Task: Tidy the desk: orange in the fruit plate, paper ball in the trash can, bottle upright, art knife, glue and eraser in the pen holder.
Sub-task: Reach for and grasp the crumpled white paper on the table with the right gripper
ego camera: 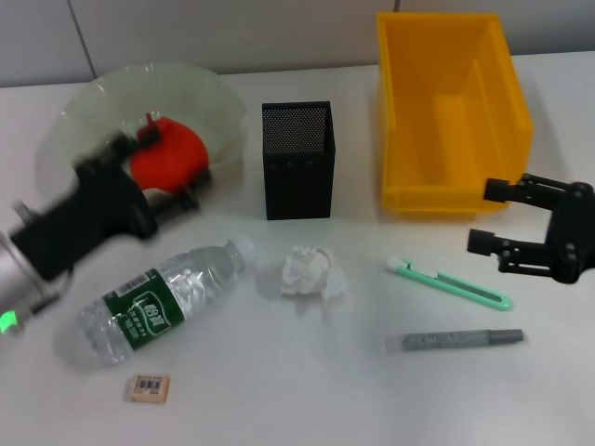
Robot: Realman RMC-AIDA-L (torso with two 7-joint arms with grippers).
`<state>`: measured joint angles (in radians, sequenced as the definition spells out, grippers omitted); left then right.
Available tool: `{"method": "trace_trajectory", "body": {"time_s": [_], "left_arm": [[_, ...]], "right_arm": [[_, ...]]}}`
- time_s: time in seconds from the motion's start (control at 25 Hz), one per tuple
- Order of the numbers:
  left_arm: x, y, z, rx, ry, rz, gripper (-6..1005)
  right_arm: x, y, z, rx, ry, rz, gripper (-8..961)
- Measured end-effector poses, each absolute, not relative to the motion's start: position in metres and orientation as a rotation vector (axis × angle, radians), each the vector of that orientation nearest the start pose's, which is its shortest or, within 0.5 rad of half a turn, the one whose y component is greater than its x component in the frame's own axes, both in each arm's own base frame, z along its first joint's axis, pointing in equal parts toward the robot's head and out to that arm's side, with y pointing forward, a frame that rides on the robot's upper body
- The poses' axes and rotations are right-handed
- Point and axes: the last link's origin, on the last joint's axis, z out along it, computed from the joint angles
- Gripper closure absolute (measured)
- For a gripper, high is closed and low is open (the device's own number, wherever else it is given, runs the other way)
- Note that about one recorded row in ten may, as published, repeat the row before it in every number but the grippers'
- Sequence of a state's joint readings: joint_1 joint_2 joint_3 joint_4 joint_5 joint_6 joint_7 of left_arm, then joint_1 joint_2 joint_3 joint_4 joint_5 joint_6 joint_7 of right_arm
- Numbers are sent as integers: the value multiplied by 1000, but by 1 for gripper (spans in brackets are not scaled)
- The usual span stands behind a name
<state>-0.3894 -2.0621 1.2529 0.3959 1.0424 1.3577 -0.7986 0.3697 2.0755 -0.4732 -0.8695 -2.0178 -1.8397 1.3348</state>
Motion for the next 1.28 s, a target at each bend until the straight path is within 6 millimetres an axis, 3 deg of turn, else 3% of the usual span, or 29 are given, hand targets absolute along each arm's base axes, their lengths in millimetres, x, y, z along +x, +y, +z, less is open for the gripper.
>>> {"method": "trace_trajectory", "body": {"time_s": [0.08, 0.24, 0.44, 0.64, 0.84, 1.28], "left_arm": [[-271, 293, -41, -2422, -342, -965, 232], [-278, 265, -55, -2537, -340, -933, 166], [-285, 249, -60, -2581, -365, -927, 154], [-290, 240, -59, -2578, -382, -929, 155], [-289, 235, -58, -2587, -385, -958, 156], [-287, 233, -61, -2632, -355, -952, 159]], "right_arm": [[284, 283, 66, -2675, 528, 736, 162], [241, 301, 66, -2881, 551, 411, 163], [184, 327, 55, -2953, 594, -3, 163], [143, 352, 28, -2935, 638, -231, 163], [124, 371, -5, -2898, 659, -315, 163], [125, 387, -57, -2827, 660, -415, 162]]}}
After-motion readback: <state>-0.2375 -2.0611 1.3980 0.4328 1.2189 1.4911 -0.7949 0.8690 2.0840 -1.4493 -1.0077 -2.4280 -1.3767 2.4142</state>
